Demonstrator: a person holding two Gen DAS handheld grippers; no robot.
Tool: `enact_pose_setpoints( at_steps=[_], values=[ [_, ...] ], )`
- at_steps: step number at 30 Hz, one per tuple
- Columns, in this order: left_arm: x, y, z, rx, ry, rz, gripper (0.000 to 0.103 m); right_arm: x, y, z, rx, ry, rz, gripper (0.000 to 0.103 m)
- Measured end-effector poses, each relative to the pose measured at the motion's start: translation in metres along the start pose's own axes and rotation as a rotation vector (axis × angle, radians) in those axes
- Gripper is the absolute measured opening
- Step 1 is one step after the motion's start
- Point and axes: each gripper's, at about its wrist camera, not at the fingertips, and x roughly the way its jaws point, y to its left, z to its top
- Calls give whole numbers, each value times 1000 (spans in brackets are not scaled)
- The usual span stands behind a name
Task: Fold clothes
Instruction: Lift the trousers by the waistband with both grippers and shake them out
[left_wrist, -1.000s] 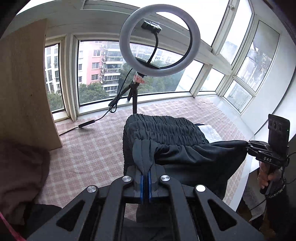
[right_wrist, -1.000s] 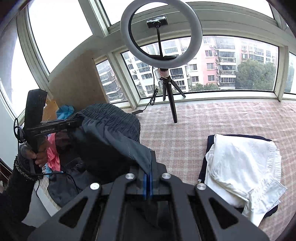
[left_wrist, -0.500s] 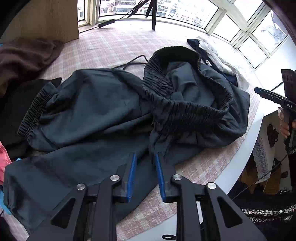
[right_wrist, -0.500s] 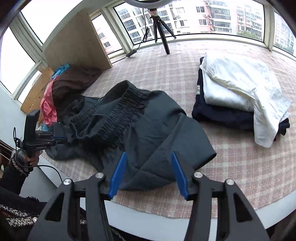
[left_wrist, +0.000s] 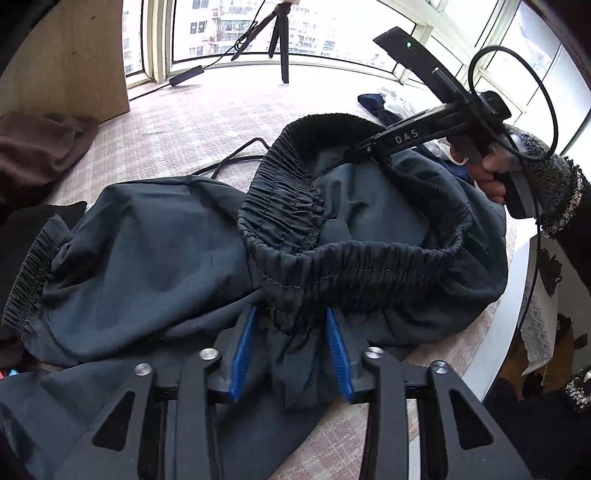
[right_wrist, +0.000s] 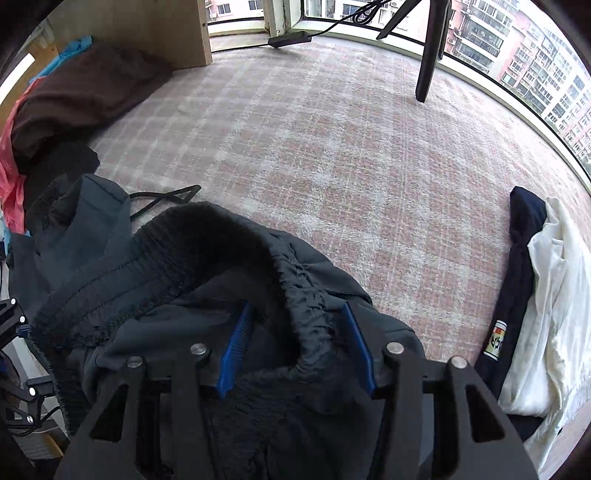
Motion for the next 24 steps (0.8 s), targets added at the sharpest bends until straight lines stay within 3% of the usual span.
enact_pose_setpoints(
  at_steps=[1, 7, 11, 13, 17, 20, 21, 23, 24],
  values=[
    [-1, -2, 1, -4, -13, -30, 11, -7, -6, -4, 14, -18, 12, 9],
    [-31, -59, -10, 106, -88, -245, 10, -96, -61, -49, 154, -207, -27, 8],
    [-37, -94, -19, 185, -92, -355, 9, -123, -89, -84, 249, -211, -110, 8],
    [-32, -101, -21, 211, -88, -348, 9, -127, -106, -102, 322, -186, -30, 9],
    [-16, -105, -24, 263, -72, -283, 14, -124, -125, -126, 393, -180, -78, 9],
    [-3, -106, -22, 272, -34, -258, 28, -111, -126, -135, 398, -140, -103, 9],
    [1, -108, -21, 277, -30, -256, 37, -108, -126, -138, 404, -129, -105, 9],
    [9, -114, -19, 287, -28, -253, 37, -101, -126, -144, 417, -105, -107, 11],
    [12, -116, -16, 283, -25, -262, 32, -98, -126, -147, 428, -94, -107, 15]
  ],
)
